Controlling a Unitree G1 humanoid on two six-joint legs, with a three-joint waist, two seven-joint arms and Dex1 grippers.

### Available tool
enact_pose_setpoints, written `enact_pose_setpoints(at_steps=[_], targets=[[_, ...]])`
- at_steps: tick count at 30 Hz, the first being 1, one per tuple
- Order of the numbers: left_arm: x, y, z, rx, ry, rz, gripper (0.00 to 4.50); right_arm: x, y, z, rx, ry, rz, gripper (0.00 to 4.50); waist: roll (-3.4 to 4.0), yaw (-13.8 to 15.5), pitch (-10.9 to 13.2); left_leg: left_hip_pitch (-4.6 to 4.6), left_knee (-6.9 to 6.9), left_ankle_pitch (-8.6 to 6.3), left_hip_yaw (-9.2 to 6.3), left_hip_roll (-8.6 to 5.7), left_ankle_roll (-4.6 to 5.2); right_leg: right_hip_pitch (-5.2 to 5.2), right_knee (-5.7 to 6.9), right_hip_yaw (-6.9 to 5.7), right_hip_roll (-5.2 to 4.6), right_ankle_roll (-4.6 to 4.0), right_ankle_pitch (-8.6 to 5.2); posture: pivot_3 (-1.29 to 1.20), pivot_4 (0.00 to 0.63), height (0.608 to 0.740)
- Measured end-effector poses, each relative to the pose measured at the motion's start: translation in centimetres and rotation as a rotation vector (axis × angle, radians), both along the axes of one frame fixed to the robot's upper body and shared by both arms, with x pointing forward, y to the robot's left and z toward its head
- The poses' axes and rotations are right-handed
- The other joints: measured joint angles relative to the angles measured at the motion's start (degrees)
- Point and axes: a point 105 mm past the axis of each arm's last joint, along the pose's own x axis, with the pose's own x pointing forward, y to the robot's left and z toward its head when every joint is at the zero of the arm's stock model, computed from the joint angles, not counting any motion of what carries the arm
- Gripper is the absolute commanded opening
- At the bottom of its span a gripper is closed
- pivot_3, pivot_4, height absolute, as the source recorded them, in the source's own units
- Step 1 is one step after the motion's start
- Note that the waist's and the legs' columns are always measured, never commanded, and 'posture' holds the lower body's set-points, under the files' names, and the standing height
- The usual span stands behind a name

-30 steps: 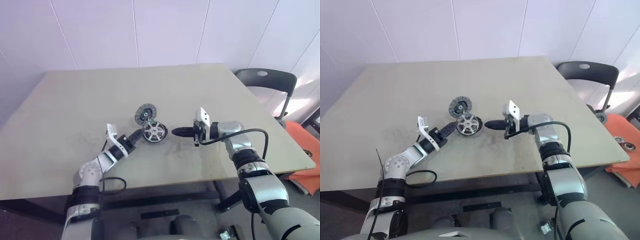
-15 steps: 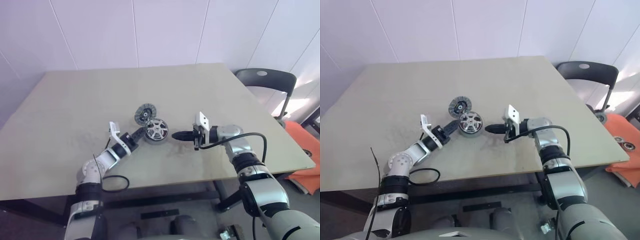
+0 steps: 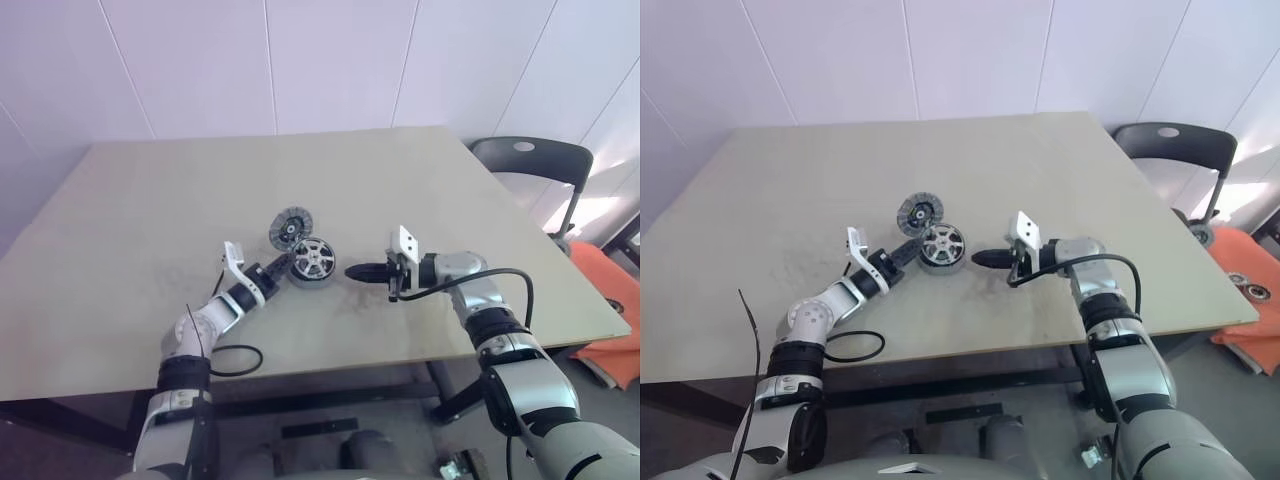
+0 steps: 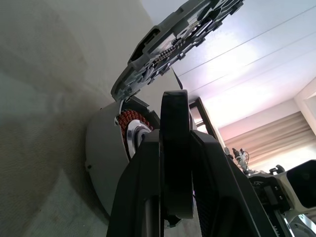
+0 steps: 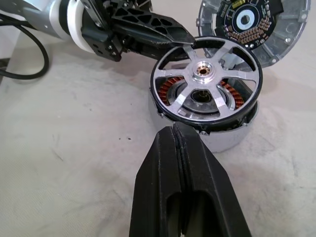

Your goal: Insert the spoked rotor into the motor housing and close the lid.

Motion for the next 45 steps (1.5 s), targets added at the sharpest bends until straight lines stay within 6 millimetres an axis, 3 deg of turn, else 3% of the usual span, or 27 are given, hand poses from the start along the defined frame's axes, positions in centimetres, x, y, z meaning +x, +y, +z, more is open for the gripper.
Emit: enact_pose_setpoints(at_steps=[11,12,16,23,26,30,37,45], targets=[[0.0,0.1,0.0,0.006,-0.003,-0.002,0.51,0.1,0.0,-0.2,-0.012,-0.008,-0.011,0.00,0.00,0.0,0.0,0.00,0.00,0.00,0.00,0.00,0.00,0.00,0.00,0.00,0.00,0.00,0.00,0.00,0.000,0.740],[0.0,0.1,-0.1,0.010,-0.005,-0.001,1.06,0.1,0.0,-0.2,-0.014,-0.009,-0.010,0.00,0.00,0.0,0.0,0.01,0.00,0.00,0.00,0.00,0.00,0.01,0.00,0.00,0.00,0.00,0.00,0.00,0.000,0.740],[0.0,0.1,-0.1,0.033,-0.013,0.003,2.09,0.1,0.1,-0.4,-0.025,-0.012,-0.008,0.00,0.00,0.0,0.0,0.03,0.00,0.00,0.00,0.00,0.00,0.02,0.01,0.00,0.00,0.00,0.00,0.00,0.000,0.740],[-0.1,0.1,0.2,0.044,-0.018,-0.014,2.09,0.1,0.1,-0.4,-0.028,-0.018,-0.016,0.00,0.00,-0.1,0.0,0.05,0.03,0.00,0.00,0.00,0.00,0.05,0.04,0.00,0.00,0.00,0.00,0.00,0.000,0.740],[-1.1,0.7,0.2,0.073,-0.015,-0.034,2.09,0.1,0.1,-0.6,-0.029,-0.014,-0.018,0.00,0.00,-0.2,0.0,0.04,-0.03,0.00,0.00,0.02,0.00,0.00,0.03,0.03,0.02,0.00,0.00,0.00,0.000,0.740],[-2.4,2.2,0.1,0.122,-0.008,-0.052,2.09,0.1,0.2,-0.8,-0.034,-0.014,-0.020,0.00,0.00,-0.1,0.0,0.03,0.00,0.00,-0.01,0.04,0.00,0.01,0.06,0.03,0.01,0.00,0.00,0.00,0.000,0.740],[-4.0,5.5,2.9,0.194,-0.079,-0.081,2.09,0.1,0.4,-1.3,-0.039,-0.005,-0.029,0.00,0.00,-0.1,0.0,0.05,0.02,0.00,-0.01,0.05,0.00,0.03,0.07,0.03,-0.02,0.00,0.00,0.00,0.000,0.740],[-5.1,8.5,3.5,0.335,-0.125,-0.045,2.09,0.5,1.2,-1.2,-0.007,-0.019,-0.053,0.00,0.02,-0.1,0.0,0.04,0.02,0.00,0.00,0.07,-0.01,0.01,0.07,0.03,-0.04,-0.02,0.00,0.00,0.000,0.740]])
